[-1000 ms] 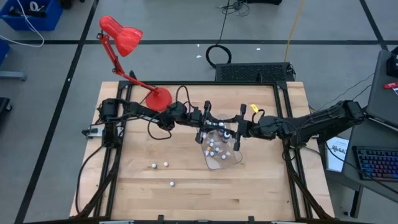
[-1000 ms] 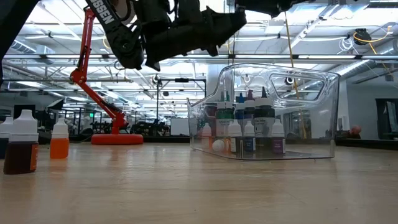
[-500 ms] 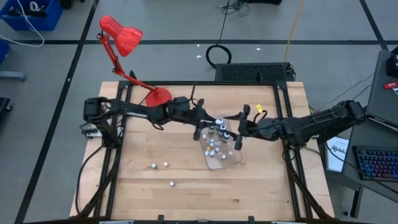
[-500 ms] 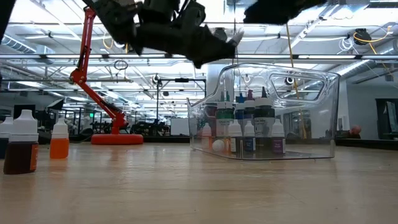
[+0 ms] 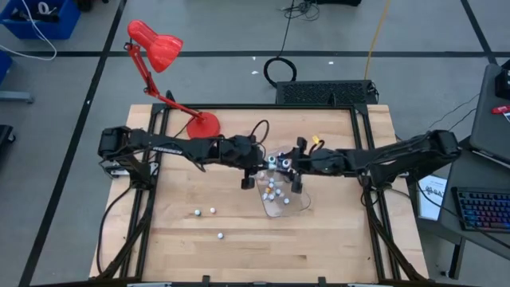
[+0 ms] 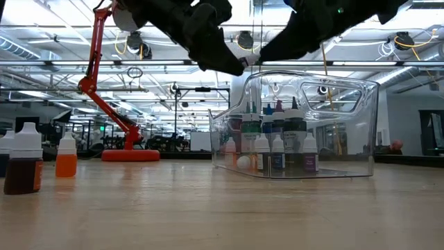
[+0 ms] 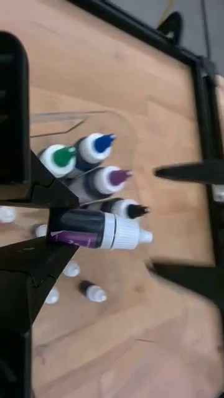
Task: Pick & Place food coloring
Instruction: Put the purple food coloring bottle into the transparent container
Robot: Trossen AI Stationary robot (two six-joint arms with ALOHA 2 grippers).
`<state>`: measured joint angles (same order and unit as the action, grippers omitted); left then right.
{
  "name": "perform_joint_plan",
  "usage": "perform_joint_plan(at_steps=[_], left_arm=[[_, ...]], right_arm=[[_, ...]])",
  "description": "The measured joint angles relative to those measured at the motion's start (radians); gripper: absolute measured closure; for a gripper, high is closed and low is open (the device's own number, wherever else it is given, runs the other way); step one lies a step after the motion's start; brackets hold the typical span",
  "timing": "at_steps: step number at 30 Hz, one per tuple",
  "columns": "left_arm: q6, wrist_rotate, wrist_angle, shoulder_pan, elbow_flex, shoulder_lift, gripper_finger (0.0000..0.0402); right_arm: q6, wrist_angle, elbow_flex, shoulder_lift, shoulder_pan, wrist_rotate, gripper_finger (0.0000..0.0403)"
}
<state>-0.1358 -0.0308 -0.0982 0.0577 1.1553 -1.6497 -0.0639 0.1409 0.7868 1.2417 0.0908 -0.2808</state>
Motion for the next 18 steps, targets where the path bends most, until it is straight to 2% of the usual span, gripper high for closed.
perform_joint_plan(at_steps=[4, 18], left_arm=[[0.014, 0.024, -0.024, -0.011, -0.002, -0.001, 0.0338], [0.041, 0.033, -0.051, -0.014, -0.002, -0.001, 0.0338]], right_arm=[[0.0, 0.067, 0.001, 0.05, 0.004, 0.052, 0.0201], [-0.011, 0.141, 0.001, 0.146, -0.005, 0.049, 0.0211]])
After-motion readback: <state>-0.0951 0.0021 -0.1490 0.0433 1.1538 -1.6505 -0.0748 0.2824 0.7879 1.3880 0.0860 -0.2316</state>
